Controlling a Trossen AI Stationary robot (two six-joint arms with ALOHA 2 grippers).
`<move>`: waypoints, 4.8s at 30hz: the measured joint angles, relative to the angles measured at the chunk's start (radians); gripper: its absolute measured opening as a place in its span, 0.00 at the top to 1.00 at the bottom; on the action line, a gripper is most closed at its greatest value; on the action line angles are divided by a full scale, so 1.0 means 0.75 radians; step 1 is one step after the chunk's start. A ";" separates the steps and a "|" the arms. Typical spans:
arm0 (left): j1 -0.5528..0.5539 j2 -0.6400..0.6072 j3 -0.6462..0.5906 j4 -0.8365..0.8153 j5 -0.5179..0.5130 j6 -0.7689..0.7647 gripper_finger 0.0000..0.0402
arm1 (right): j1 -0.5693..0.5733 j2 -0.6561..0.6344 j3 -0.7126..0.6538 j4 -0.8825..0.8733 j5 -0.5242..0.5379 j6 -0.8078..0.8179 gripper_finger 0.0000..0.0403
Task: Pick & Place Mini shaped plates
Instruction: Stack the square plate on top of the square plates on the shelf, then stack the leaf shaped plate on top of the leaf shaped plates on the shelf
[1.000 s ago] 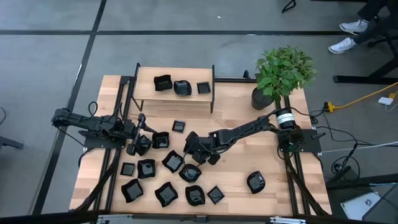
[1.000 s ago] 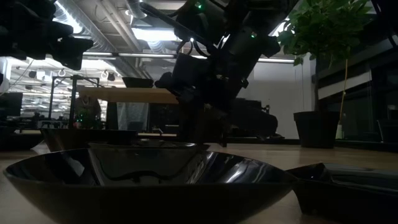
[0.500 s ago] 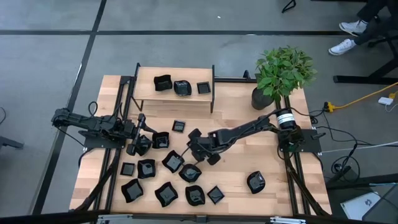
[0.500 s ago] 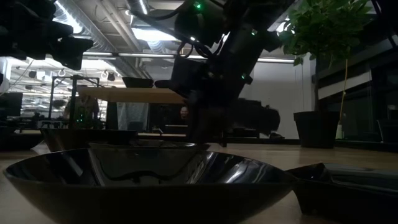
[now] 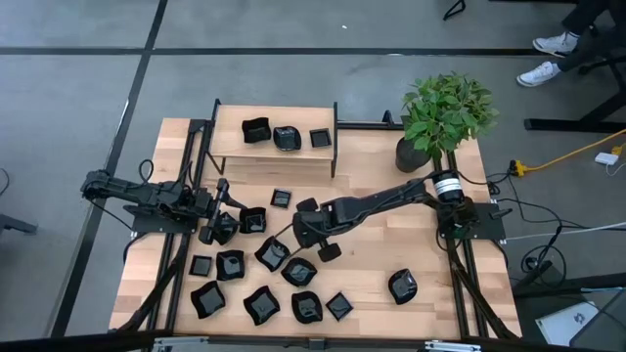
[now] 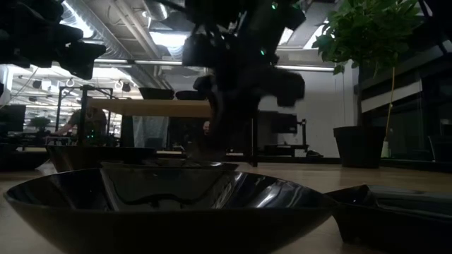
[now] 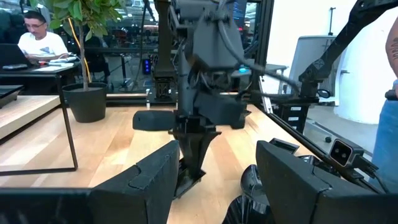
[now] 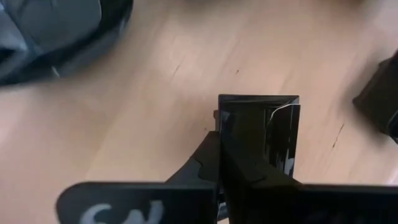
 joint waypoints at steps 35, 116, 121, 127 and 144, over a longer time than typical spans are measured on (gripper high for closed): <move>0.000 -0.001 0.000 0.000 0.000 0.001 0.48 | -0.026 -0.005 0.742 -0.385 -0.152 0.292 0.99; 0.001 -0.001 0.000 0.000 -0.001 0.000 0.48 | -0.681 0.087 0.979 -0.945 0.015 -0.096 0.97; 0.000 -0.001 0.000 0.001 -0.001 0.000 0.48 | -0.682 0.093 0.980 -0.943 0.015 -0.093 0.97; 0.001 -0.001 0.000 0.000 -0.001 0.001 0.48 | -0.684 0.095 0.980 -0.934 0.015 -0.093 0.96; 0.000 -0.001 0.000 0.000 0.000 0.000 0.48 | -0.684 0.095 0.980 -0.935 -0.010 -0.082 0.66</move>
